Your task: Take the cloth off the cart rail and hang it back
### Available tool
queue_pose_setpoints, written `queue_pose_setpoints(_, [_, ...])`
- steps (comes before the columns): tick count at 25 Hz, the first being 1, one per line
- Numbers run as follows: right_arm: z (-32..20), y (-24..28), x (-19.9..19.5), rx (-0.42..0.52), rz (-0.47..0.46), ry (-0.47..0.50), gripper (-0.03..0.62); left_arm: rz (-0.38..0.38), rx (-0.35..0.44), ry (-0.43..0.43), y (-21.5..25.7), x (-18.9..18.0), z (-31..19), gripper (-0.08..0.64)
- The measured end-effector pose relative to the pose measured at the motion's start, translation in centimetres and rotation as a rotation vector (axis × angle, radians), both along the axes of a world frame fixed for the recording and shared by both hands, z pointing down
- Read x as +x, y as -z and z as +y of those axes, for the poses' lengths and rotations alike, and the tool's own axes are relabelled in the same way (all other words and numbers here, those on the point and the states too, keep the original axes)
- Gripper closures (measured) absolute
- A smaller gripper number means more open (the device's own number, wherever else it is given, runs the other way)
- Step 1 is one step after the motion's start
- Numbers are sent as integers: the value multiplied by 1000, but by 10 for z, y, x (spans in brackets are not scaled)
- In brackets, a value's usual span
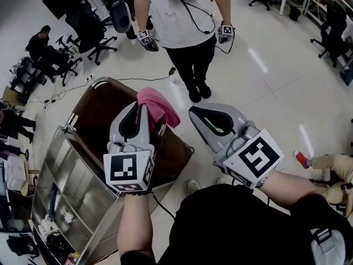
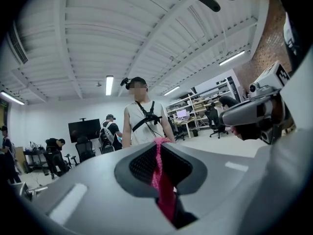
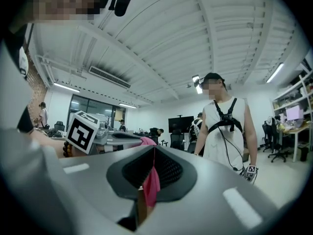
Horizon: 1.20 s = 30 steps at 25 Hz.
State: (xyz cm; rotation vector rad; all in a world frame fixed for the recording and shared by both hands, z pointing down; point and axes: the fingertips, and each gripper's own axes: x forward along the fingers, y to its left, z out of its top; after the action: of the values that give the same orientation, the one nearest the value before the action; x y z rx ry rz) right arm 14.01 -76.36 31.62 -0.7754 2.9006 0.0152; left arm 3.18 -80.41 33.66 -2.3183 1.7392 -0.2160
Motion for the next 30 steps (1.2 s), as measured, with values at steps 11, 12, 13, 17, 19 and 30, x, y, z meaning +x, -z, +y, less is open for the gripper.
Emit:
queue_pose_setpoints(11, [-15, -15, -43, -32, 44, 13, 589, 87, -167, -30, -70, -24, -25, 513])
queue_pose_setpoints(12, [-15, -18, -44, -51, 51, 13, 589, 94, -172, -31, -68, -24, -27, 503])
queue_pose_setpoints(13, [-16, -19, -46, -61, 55, 14, 589, 103, -177, -31, -68, -25, -27, 487])
queue_pose_setpoints(17, [-17, -25, -51, -85, 68, 21, 589, 129, -179, -17, -70, -31, -27, 434])
queue_pose_setpoints(19, [-17, -24, -52, -81, 71, 29, 589, 138, -178, -5, -71, -33, -25, 431])
queue_pose_setpoints(30, [-9, -18, -57, 9, 38, 91, 589, 168, -193, 48, -73, -40, -2, 420])
